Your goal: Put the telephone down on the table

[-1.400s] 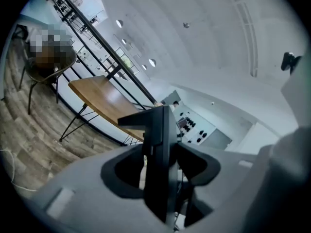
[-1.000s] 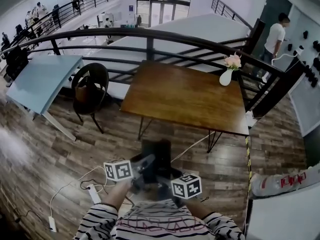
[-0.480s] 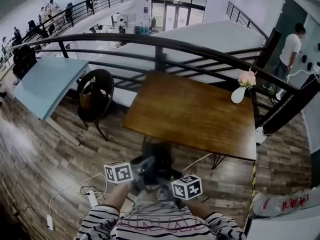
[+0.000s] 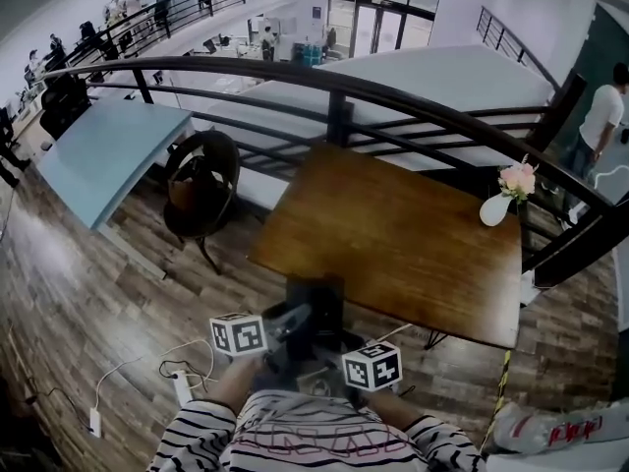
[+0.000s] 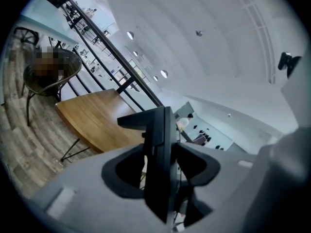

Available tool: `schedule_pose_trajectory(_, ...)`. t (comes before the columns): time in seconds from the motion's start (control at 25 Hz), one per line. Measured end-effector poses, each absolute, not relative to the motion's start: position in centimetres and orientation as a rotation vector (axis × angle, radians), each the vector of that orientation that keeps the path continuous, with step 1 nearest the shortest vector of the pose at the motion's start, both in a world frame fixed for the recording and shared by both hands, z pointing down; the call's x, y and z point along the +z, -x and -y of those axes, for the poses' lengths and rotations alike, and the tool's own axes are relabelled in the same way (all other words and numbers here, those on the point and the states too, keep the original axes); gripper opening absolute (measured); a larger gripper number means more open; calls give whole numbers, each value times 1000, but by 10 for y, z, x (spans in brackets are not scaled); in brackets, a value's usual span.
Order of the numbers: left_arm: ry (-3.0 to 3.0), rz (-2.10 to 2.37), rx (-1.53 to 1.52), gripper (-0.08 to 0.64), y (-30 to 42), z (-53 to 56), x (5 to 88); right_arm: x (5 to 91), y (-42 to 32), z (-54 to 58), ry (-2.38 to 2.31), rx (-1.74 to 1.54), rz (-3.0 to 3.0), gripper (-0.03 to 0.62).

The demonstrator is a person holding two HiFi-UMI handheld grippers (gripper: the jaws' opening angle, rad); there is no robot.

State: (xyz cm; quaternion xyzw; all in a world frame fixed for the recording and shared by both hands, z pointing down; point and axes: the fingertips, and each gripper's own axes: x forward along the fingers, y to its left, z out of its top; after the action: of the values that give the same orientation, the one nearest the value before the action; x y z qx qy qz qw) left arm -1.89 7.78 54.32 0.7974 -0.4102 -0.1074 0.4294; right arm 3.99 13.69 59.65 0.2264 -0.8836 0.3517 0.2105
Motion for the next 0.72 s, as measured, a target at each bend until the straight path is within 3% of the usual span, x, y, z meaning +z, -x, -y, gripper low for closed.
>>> schedule_pose_trajectory(0.36,-2008,935,-231,207,55,12,552,603,1,-52,-727,1019,2426,298)
schedule_pose_trajectory(0.72,-2049,797,-145,207,137,118,544,593,92,47,-917,1086,2396,297)
